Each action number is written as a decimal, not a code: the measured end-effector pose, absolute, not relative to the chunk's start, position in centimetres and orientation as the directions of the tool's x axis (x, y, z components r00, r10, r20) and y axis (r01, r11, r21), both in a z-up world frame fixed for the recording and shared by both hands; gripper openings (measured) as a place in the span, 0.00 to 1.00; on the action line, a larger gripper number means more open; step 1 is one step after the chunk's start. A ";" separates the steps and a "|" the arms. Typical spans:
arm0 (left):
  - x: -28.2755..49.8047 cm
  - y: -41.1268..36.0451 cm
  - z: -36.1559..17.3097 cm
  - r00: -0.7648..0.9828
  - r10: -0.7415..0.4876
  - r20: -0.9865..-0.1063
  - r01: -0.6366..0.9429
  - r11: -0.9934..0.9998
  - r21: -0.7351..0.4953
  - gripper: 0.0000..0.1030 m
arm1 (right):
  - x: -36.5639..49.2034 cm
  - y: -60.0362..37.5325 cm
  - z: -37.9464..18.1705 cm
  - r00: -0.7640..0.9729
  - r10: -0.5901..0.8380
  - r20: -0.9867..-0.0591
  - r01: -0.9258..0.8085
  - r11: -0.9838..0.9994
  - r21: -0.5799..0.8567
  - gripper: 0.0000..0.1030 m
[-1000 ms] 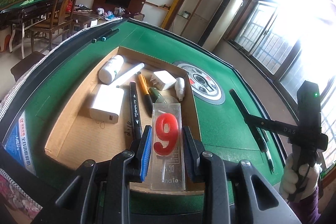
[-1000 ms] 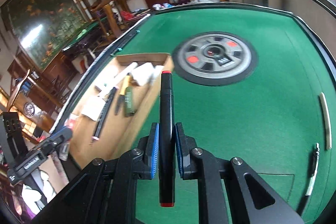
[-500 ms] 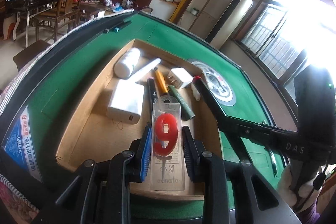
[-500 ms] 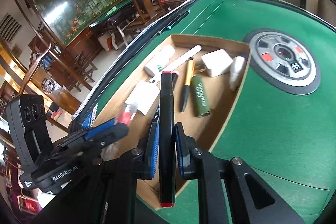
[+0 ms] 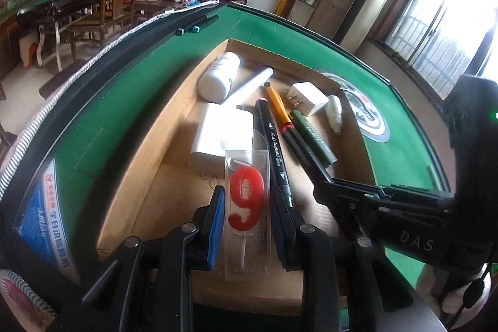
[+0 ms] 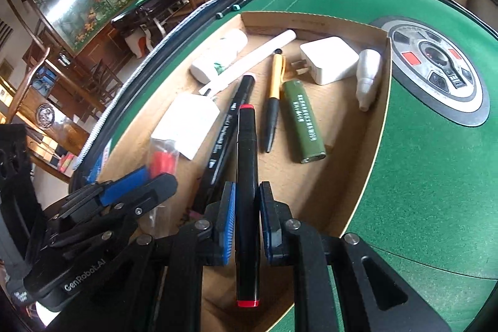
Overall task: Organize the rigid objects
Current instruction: 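Lower the candle package and black marker into the tray and open both tools, then move both tools away from the tray toward the clear pen on the felt, then grasp the clear-barrel black pen with the left tool while the right tool approaches the white stick, then close the right tool on the white stick while the left tool lifts the pen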
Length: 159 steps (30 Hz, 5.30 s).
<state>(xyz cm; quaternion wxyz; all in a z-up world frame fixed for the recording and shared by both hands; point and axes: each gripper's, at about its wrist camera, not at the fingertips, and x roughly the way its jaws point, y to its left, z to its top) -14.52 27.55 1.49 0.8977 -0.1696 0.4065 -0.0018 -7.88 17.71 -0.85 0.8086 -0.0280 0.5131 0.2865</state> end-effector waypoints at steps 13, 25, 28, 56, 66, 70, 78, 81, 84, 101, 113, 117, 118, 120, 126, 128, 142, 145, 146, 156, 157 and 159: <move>-14.4 26.7 1.5 0.683 -0.058 -0.728 -0.143 0.967 -0.211 0.29 | -8.1 18.6 -1.6 0.358 0.366 -0.859 -0.482 0.860 0.166 0.14; -14.6 26.3 1.7 0.681 -0.061 -0.730 -0.139 0.968 -0.211 0.29 | -8.0 18.3 -1.6 0.371 0.359 -0.857 -0.464 0.871 0.164 0.15; -14.9 26.2 2.1 0.686 -0.056 -0.725 -0.141 0.968 -0.208 0.37 | -8.1 18.0 -1.4 0.368 0.369 -0.853 -0.463 0.869 0.176 0.15; -19.0 17.6 8.4 0.736 -0.319 -0.597 0.131 0.932 -0.337 0.97 | -12.7 -8.8 2.6 0.602 0.177 -0.779 -0.104 0.984 0.144 0.61; -17.8 11.4 7.0 0.666 -0.319 -0.674 0.196 0.947 -0.254 0.97 | -13.5 -18.6 -1.1 0.531 0.040 -0.846 0.089 0.991 0.103 0.62; -18.0 11.6 7.3 0.681 -0.286 -0.674 0.176 0.958 -0.228 0.97 | -12.7 -16.7 -1.8 0.533 -0.013 -0.846 0.068 0.997 0.027 0.60; -17.8 12.3 7.0 0.684 -0.289 -0.669 0.159 0.955 -0.250 0.97 | -11.6 -13.5 -1.9 0.523 0.043 -0.851 -0.013 0.999 0.042 0.12; -17.9 12.2 7.1 0.681 -0.293 -0.671 0.167 0.954 -0.248 0.97 | -10.3 -11.3 -1.9 0.500 0.134 -0.855 -0.051 0.991 0.125 0.12; -18.1 12.1 7.4 0.687 -0.291 -0.666 0.170 0.955 -0.242 0.97 | -8.8 -8.7 -1.9 0.480 0.214 -0.851 -0.093 0.977 0.193 0.12; -17.2 9.5 6.6 0.629 -0.370 -0.683 0.243 0.929 -0.279 0.97 | -5.4 -22.0 2.6 0.600 -0.046 -0.799 0.183 0.980 0.081 0.62; -17.1 8.1 6.8 0.623 -0.332 -0.708 0.226 0.943 -0.244 0.97 | -0.2 -20.8 -1.6 0.517 -0.084 -0.852 0.180 0.984 0.012 0.12; -16.3 7.0 6.5 0.607 -0.336 -0.720 0.246 0.941 -0.232 0.97 | -2.0 -20.7 -1.7 0.513 0.000 -0.858 0.150 0.985 0.090 0.12; -16.1 6.7 6.5 0.603 -0.340 -0.722 0.254 0.939 -0.231 0.97 | -2.5 -20.6 -1.8 0.509 0.033 -0.860 0.140 0.983 0.121 0.12; -15.6 5.7 6.3 0.593 -0.347 -0.727 0.271 0.936 -0.226 0.97 | -4.0 -19.7 -1.9 0.501 0.108 -0.859 0.111 0.976 0.188 0.12; -13.0 1.5 4.8 0.534 -0.344 -0.772 0.302 0.931 -0.206 0.97 | -6.7 -17.3 -2.3 0.580 0.148 -0.801 0.054 0.974 0.219 0.12; -11.9 -0.1 4.1 0.520 -0.327 -0.789 0.299 0.935 -0.190 0.97 | -6.8 -17.5 -2.3 0.603 0.150 -0.783 0.055 0.972 0.228 0.12; -8.8 -2.1 1.3 0.509 -0.248 -0.824 0.291 0.951 -0.107 0.35 | -6.4 -17.5 -2.7 0.612 0.184 -0.769 0.043 0.963 0.265 0.17; -8.3 -1.3 1.3 0.506 -0.247 -0.826 0.275 0.954 -0.116 0.36 | -6.4 -17.6 -2.6 0.612 0.191 -0.767 0.035 0.963 0.268 0.20; -8.3 -1.4 1.3 0.510 -0.243 -0.825 0.276 0.955 -0.110 0.37 | -6.4 -17.5 -2.7 0.612 0.193 -0.767 0.033 0.963 0.268 0.21; -7.5 -4.7 1.2 0.514 -0.241 -0.823 0.421 0.907 -0.003 0.23 | -6.4 -17.5 -2.8 0.614 0.205 -0.763 0.025 0.960 0.278 0.23; -7.0 -4.3 1.2 0.509 -0.243 -0.826 0.410 0.912 -0.015 0.23 | -6.3 -17.5 -2.8 0.613 0.205 -0.763 0.024 0.960 0.278 0.23; -6.4 -3.4 1.3 0.494 -0.262 -0.829 0.395 0.917 -0.055 0.23 | -6.3 -17.5 -2.8 0.613 0.207 -0.762 0.021 0.961 0.277 0.24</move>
